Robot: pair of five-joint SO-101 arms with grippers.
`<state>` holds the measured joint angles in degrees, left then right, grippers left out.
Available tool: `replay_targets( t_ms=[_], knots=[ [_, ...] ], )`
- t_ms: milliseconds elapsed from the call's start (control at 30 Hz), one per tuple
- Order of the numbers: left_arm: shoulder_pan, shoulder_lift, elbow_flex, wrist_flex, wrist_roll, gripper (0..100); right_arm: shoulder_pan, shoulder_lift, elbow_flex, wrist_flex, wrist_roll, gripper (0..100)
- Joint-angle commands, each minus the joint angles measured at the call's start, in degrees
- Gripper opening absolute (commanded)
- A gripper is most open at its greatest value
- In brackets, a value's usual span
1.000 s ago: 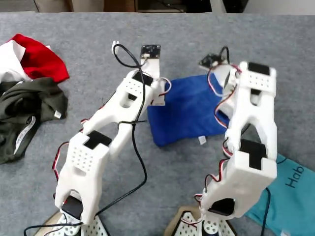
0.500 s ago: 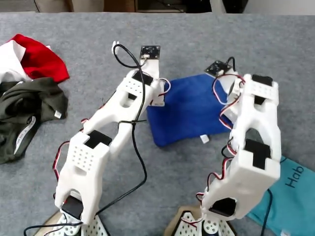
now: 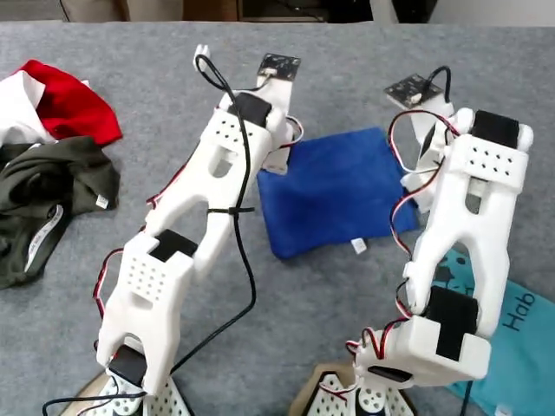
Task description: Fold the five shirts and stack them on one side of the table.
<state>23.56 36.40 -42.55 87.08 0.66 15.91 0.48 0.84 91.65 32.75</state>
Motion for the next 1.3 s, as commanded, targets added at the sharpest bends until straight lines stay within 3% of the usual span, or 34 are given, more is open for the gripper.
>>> replay_targets(
  t_ms=[0, 133, 333, 500, 867, 1267],
  knots=[
    [-0.2, -1.3, -7.4, 6.2, -3.3, 2, -0.8, -3.2, 4.8, -1.3, -9.4, 16.3],
    [-2.1, -1.3, -13.9, 12.2, -5.6, 2, -0.7, -3.6, 16.0, -10.0, -21.6, 17.5],
    [-5.4, -1.3, -17.4, 13.7, -6.0, 2, -4.1, -3.8, 30.6, -28.5, -47.3, 25.8],
    [-5.6, -1.3, -17.3, 13.7, -5.9, 2, -4.2, -3.8, 31.0, -33.2, -58.4, 32.0],
    [-5.5, -1.2, -17.3, 13.7, -6.0, 2, -9.2, -3.3, 25.5, -35.3, -67.2, 32.5],
    [-5.8, -0.7, -17.3, 13.7, -6.2, 2, -9.4, 7.3, 26.6, -48.8, -69.2, 32.5]
  ],
)
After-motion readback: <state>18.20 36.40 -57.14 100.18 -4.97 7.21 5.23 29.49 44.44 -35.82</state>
